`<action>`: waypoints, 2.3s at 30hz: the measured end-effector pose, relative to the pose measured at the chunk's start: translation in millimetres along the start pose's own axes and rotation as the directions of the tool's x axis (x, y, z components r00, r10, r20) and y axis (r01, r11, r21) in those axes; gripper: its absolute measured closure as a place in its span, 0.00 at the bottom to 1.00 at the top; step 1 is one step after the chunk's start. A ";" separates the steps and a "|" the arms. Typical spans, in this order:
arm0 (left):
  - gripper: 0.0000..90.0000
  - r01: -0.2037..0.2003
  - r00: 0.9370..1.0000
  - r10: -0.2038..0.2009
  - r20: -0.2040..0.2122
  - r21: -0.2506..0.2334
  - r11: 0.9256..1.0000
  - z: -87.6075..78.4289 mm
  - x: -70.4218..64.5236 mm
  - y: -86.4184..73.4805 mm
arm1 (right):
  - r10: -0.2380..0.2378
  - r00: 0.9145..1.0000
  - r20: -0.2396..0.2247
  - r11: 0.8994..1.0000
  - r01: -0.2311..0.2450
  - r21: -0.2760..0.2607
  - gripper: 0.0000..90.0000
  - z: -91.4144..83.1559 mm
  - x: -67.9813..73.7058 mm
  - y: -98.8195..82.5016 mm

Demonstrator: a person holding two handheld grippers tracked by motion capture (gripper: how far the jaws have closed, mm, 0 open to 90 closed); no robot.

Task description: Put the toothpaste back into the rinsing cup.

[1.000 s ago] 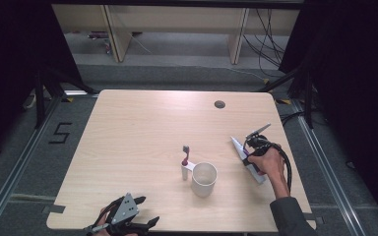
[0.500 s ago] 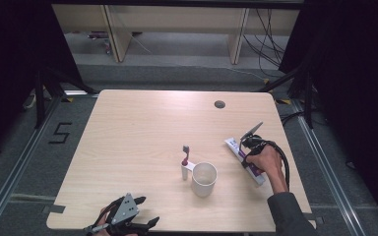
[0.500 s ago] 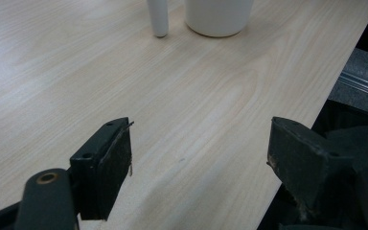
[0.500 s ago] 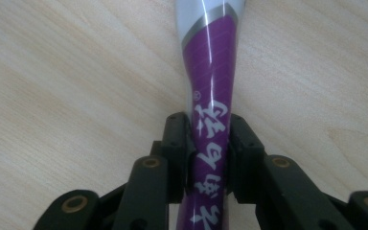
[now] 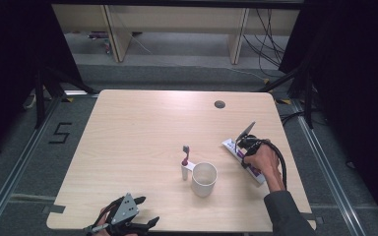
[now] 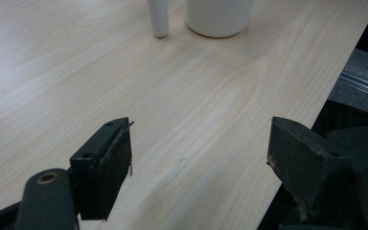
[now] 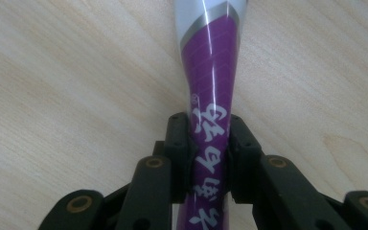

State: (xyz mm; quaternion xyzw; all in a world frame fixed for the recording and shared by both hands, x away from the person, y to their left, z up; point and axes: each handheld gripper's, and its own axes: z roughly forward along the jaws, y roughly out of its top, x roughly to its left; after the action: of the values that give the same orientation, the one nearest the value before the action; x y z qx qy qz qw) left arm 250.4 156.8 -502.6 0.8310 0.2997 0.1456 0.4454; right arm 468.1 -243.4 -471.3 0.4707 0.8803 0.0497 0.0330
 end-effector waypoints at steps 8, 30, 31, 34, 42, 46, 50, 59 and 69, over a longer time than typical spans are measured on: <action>0.26 -0.003 1.000 0.003 -0.005 -0.003 1.000 0.8 0.2 -0.3 | -0.015 0.999 -0.029 0.998 0.013 -0.058 0.84 -6.9 -7.0 -9.7; 0.26 0.005 1.000 -0.005 -0.008 0.006 1.000 0.7 0.2 -0.1 | -0.079 0.967 -0.242 0.811 -0.079 -0.580 0.85 -66.1 -4.2 -55.3; 0.26 0.005 1.000 -0.005 -0.008 0.004 1.000 0.7 0.3 -0.2 | -0.093 0.963 -0.254 0.793 -0.083 -0.604 0.85 -68.1 -3.2 -56.3; 0.26 0.003 1.000 -0.003 -0.008 0.007 1.000 0.6 0.3 -0.1 | -0.129 0.955 -0.268 0.730 -0.092 -0.677 0.85 -74.4 0.8 -59.5; 0.26 0.012 1.000 -0.012 -0.008 -0.004 1.000 1.1 -0.3 -0.2 | -0.199 0.941 -0.273 0.603 -0.102 -0.791 0.85 -85.5 21.8 -62.4; 0.26 0.010 1.000 -0.010 -0.006 0.000 1.000 0.8 -0.6 0.0 | -0.212 0.941 -0.264 0.565 -0.102 -0.819 0.84 -86.4 32.7 -61.1; 0.26 0.002 1.000 -0.002 -0.006 0.008 1.000 0.5 0.3 -0.1 | -0.228 0.923 -0.310 0.549 -0.142 -0.824 0.84 -86.0 47.6 -58.8; 0.26 0.002 1.000 -0.002 -0.008 0.005 1.000 -0.1 0.0 0.1 | -0.287 0.905 -0.313 0.494 -0.140 -0.858 0.84 -83.3 82.0 -47.2; 0.26 0.002 1.000 -0.002 0.001 -0.002 1.000 0.1 -0.1 0.1 | -0.310 0.891 -0.331 0.486 -0.151 -0.861 0.84 -71.1 100.7 -37.2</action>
State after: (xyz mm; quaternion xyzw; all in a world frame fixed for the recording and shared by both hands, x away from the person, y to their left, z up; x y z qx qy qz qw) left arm 250.3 156.7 -502.5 0.8304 0.3002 0.1450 0.4464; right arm 374.1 -184.2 -406.3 0.3210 0.7368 0.5914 0.0663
